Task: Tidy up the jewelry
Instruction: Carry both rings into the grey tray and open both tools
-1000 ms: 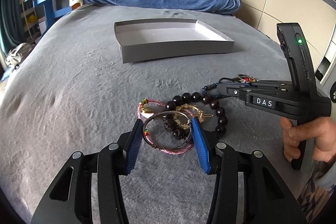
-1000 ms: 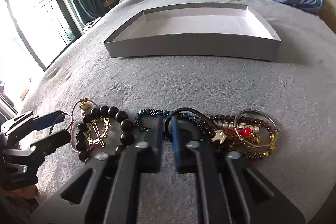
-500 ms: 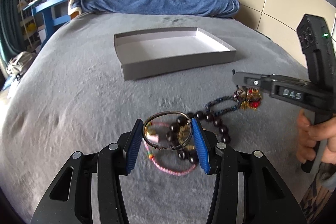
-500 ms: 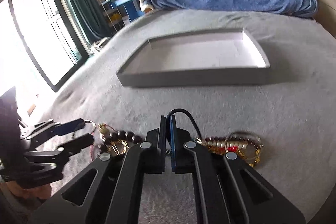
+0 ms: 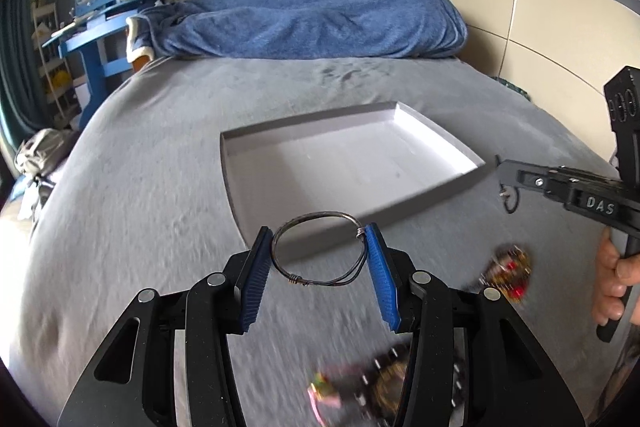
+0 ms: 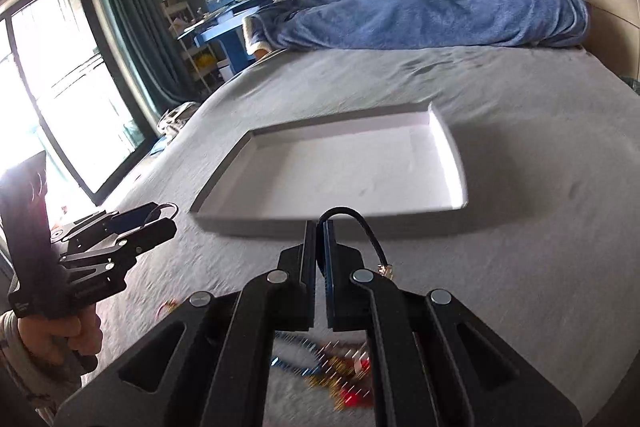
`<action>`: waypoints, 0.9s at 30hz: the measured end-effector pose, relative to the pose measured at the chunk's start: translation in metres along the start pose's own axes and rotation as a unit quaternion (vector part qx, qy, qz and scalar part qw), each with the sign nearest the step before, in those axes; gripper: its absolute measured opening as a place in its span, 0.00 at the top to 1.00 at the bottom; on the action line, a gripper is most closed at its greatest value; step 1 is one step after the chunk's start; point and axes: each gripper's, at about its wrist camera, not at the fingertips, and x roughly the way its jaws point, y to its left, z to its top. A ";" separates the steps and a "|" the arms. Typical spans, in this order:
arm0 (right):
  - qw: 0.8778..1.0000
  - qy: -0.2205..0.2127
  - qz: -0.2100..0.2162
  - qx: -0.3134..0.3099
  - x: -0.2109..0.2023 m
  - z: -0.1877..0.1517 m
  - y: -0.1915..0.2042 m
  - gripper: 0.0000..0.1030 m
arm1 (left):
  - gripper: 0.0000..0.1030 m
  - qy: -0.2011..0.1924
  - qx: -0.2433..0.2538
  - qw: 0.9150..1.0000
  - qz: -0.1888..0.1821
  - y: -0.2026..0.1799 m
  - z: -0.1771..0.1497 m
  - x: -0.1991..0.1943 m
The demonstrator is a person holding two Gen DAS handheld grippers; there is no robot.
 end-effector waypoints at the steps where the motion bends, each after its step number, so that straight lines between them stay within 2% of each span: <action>1: 1.000 0.000 -0.003 -0.002 0.004 0.007 -0.004 0.97 | 0.53 0.002 -0.001 1.000 0.001 0.002 0.006 0.007; 8: 1.000 0.010 -0.013 -0.009 0.038 0.047 -0.020 0.97 | 0.53 0.020 -0.003 1.000 0.006 0.015 0.035 0.050; 13: 0.999 0.033 -0.028 -0.018 0.071 0.057 -0.028 0.97 | 0.53 0.034 -0.001 0.999 0.005 0.016 0.045 0.076; 22: 0.994 0.092 -0.046 -0.034 0.118 0.051 -0.032 0.97 | 0.53 0.087 0.008 0.996 -0.006 0.011 0.036 0.122; 27: 0.991 0.119 -0.049 -0.036 0.130 0.042 -0.034 0.97 | 0.53 0.101 0.006 0.995 -0.003 0.013 0.027 0.131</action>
